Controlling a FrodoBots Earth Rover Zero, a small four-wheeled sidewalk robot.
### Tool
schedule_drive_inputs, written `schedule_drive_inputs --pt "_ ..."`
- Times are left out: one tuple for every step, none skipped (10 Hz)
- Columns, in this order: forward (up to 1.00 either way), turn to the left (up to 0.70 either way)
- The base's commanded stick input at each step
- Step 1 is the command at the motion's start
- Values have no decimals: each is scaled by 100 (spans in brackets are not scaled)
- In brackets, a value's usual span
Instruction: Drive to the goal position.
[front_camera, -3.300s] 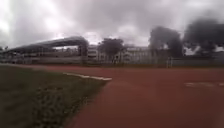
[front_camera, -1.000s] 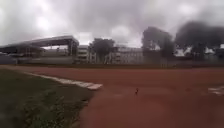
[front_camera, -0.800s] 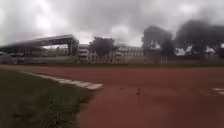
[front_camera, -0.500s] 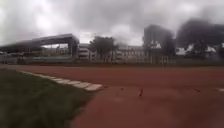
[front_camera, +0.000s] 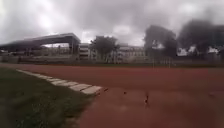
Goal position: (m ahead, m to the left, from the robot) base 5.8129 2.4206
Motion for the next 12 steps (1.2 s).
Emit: schedule_drive_inputs --pt "70 0" --pt "70 0" --pt "70 0" --pt "70 0" --pt "70 0" --pt "70 0" --pt "70 0" --pt "70 0" --pt "70 0" --pt "70 0" --pt "70 0" --pt "70 0"
